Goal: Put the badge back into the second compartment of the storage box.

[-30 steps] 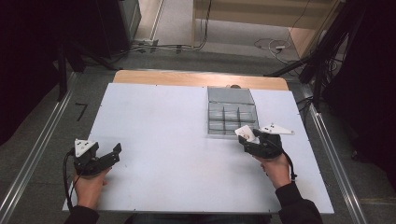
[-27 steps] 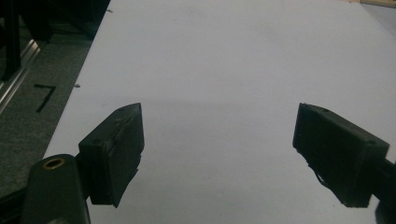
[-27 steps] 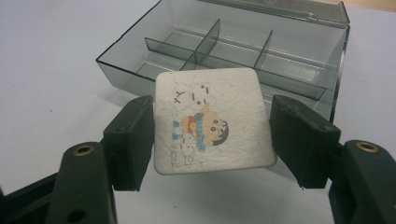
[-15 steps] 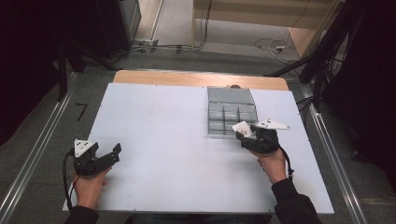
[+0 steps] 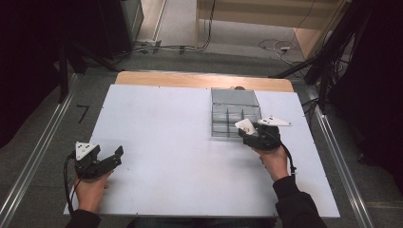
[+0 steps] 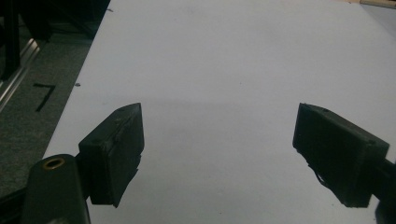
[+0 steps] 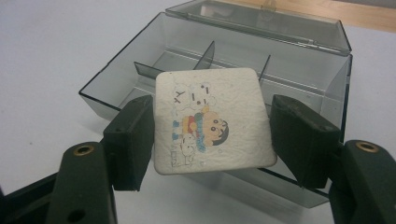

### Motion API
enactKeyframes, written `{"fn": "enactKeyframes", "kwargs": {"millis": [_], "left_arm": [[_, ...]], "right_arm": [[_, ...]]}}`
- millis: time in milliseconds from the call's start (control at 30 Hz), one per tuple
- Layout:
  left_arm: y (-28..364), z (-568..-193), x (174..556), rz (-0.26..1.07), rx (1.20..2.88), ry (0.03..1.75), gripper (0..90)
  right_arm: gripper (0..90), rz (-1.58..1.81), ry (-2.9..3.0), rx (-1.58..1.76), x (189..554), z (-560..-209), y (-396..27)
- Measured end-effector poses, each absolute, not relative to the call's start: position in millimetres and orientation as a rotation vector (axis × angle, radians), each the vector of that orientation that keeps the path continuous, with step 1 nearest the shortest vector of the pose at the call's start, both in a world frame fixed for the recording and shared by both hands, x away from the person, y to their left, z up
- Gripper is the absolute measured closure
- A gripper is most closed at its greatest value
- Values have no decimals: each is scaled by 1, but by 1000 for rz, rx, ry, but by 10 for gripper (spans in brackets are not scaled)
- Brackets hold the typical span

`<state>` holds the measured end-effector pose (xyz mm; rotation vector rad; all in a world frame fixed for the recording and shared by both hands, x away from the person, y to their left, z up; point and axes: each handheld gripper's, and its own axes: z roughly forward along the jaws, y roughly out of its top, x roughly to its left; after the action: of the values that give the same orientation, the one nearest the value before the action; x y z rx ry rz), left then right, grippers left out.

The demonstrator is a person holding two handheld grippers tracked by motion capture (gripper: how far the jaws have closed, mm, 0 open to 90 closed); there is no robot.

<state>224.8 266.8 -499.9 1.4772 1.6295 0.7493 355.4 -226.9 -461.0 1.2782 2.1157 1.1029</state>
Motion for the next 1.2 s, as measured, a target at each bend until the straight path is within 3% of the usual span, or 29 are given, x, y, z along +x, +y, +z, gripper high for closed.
{"fn": "enactKeyframes", "kwargs": {"millis": [1200], "left_arm": [[267, -499, 224, 742, 1473, 1627, 168]], "right_arm": [[313, 1018, 2071, 1350, 402, -464, -210]]}}
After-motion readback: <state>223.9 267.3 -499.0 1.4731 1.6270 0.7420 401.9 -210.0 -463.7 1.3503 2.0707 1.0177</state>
